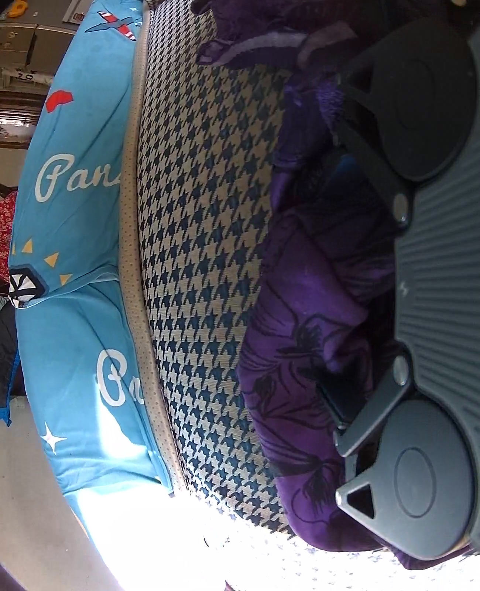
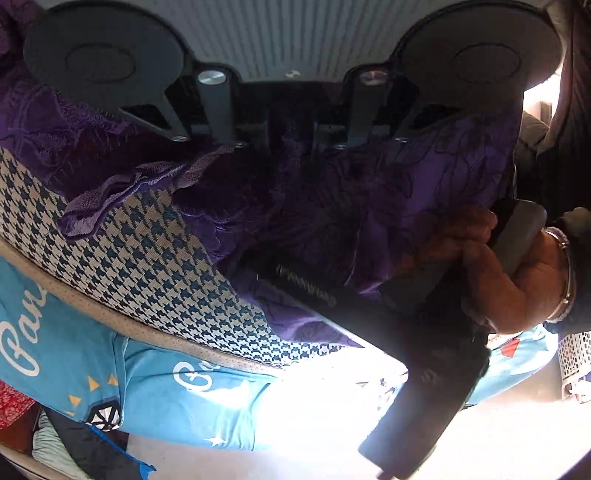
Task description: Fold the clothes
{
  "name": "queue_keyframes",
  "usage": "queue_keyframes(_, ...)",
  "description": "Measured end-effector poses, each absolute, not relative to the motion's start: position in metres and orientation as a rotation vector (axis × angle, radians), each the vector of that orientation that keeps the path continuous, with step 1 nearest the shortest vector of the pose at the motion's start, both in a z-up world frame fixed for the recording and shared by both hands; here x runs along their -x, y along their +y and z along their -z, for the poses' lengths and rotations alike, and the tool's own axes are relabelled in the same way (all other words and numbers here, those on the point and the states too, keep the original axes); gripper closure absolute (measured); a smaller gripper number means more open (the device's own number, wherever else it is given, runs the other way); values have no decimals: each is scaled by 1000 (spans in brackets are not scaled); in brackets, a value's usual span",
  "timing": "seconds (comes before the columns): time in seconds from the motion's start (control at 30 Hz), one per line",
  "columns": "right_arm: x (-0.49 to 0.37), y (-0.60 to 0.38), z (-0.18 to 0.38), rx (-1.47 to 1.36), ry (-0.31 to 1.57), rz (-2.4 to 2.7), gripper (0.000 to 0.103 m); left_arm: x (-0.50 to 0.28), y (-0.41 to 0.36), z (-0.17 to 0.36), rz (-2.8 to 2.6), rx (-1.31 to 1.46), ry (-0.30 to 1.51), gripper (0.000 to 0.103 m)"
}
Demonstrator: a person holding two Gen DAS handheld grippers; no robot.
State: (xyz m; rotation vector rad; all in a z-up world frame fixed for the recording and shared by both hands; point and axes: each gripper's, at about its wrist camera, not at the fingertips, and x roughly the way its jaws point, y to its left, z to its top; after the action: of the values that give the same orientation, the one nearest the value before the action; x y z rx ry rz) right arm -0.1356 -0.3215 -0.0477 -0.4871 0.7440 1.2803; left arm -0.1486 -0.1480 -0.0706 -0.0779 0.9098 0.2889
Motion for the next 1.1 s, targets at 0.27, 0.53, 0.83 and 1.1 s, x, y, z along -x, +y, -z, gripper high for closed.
queue_keyframes(0.27, 112, -357, 18, 289, 701, -1245, 72, 150, -149, 73, -295, 79, 923, 0)
queue_keyframes(0.53, 71, -355, 21, 54, 762, -1079, 67, 152, -152, 76, -297, 60, 929, 0)
queue_keyframes(0.83, 38, -330, 56, -4, 949, -1022, 48, 159, -145, 78, -276, 87, 946, 0)
queue_keyframes(1.1, 47, -324, 60, 57, 945, -1080, 81, 170, -134, 66, -248, 137, 924, 0)
